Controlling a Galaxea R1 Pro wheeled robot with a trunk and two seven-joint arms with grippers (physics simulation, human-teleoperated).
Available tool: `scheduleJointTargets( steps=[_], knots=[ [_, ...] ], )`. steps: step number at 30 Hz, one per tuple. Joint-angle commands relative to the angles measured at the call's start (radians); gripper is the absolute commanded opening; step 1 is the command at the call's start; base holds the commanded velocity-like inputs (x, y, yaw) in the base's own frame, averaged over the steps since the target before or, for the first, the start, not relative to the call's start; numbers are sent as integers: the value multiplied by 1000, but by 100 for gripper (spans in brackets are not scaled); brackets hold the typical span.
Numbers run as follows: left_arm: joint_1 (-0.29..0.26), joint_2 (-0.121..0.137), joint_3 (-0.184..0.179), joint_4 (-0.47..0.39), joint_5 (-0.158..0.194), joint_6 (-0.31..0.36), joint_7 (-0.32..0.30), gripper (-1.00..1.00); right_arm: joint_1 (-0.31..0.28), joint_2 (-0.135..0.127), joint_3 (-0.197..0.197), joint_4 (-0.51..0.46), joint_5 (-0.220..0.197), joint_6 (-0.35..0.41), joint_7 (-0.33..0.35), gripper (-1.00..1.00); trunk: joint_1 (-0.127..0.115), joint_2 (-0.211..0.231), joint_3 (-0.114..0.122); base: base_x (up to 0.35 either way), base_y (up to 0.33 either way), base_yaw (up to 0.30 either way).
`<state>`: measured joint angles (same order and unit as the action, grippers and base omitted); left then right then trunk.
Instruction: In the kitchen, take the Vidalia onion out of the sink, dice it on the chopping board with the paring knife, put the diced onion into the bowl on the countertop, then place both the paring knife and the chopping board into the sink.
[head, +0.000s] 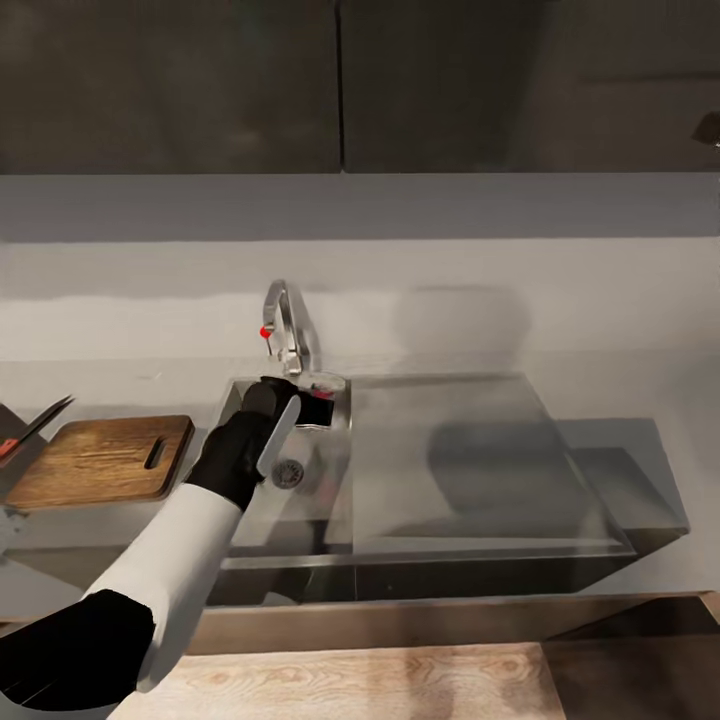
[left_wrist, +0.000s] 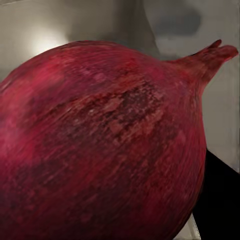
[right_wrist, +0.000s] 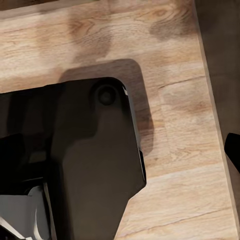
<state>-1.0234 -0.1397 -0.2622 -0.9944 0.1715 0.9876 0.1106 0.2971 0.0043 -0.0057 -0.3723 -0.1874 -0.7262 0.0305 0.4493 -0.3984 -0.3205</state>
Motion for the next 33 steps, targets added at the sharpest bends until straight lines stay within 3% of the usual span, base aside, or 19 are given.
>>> scheduleJointTargets(
  steps=[1,7,18,33],
  knots=[
    [-1,0,-2,-8,11,8,10,-100,1,0,0,-2,-6,-1,3,100,1,-2,0,0,0,0],
    [0,2,-2,-31,11,22,11,-100,1,0,-1,-2,-6,-1,3,100,1,-2,9,0,50,0],
    [0,15,-2,-52,11,25,11,-100,1,0,-2,-2,-6,-4,2,100,1,-2,25,-1,281,26],
    [1,15,-2,-88,14,28,11,-100,1,-1,-2,-3,-7,-2,-3,100,1,-2,47,-224,208,165]
  ],
)
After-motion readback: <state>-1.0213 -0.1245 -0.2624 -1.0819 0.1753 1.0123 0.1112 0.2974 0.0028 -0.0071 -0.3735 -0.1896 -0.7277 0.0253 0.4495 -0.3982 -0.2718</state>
